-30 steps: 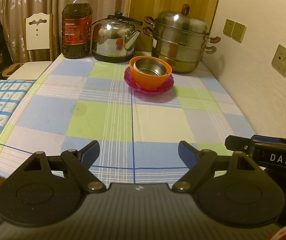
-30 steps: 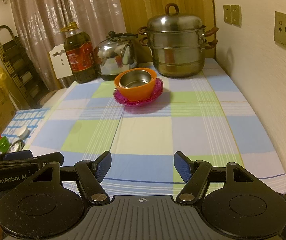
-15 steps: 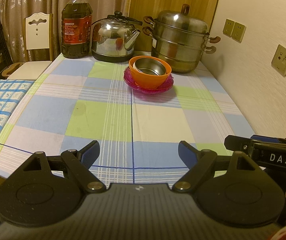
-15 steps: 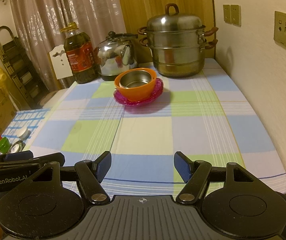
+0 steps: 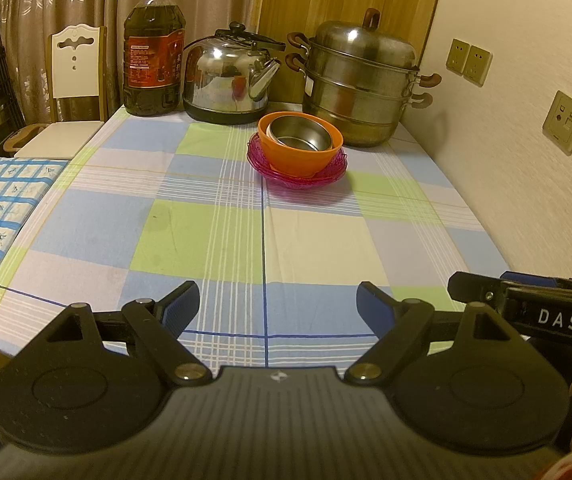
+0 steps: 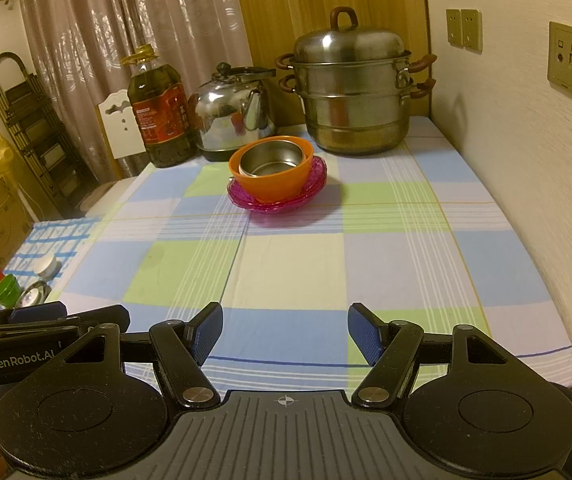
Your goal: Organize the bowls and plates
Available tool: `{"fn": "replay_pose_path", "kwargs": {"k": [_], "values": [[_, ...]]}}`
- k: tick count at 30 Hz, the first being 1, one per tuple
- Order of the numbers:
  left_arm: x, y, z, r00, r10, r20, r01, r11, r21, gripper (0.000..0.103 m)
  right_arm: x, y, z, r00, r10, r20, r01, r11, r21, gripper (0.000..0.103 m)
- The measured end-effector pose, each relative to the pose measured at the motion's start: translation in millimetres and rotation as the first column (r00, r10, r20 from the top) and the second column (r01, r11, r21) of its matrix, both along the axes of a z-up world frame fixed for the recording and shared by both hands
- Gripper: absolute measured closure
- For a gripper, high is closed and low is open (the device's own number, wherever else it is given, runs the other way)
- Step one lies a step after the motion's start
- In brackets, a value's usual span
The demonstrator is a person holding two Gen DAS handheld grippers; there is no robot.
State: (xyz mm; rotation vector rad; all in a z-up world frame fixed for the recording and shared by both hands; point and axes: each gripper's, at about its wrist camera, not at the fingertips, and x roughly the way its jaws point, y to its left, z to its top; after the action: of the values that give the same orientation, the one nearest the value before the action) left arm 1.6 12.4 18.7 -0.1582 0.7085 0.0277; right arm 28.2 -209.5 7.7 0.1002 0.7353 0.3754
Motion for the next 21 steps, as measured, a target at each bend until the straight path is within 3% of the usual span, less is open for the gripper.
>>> {"fn": "replay_pose_path", "kwargs": {"k": [21], "values": [[0.1, -0.6, -0.7, 1.0, 0.001, -0.001, -0.001, 1.0, -0.006, 0.019, -0.1, -0.6, -0.3, 1.0, -0.001, -0.001, 0.001, 1.0, 0.0, 0.034]]}}
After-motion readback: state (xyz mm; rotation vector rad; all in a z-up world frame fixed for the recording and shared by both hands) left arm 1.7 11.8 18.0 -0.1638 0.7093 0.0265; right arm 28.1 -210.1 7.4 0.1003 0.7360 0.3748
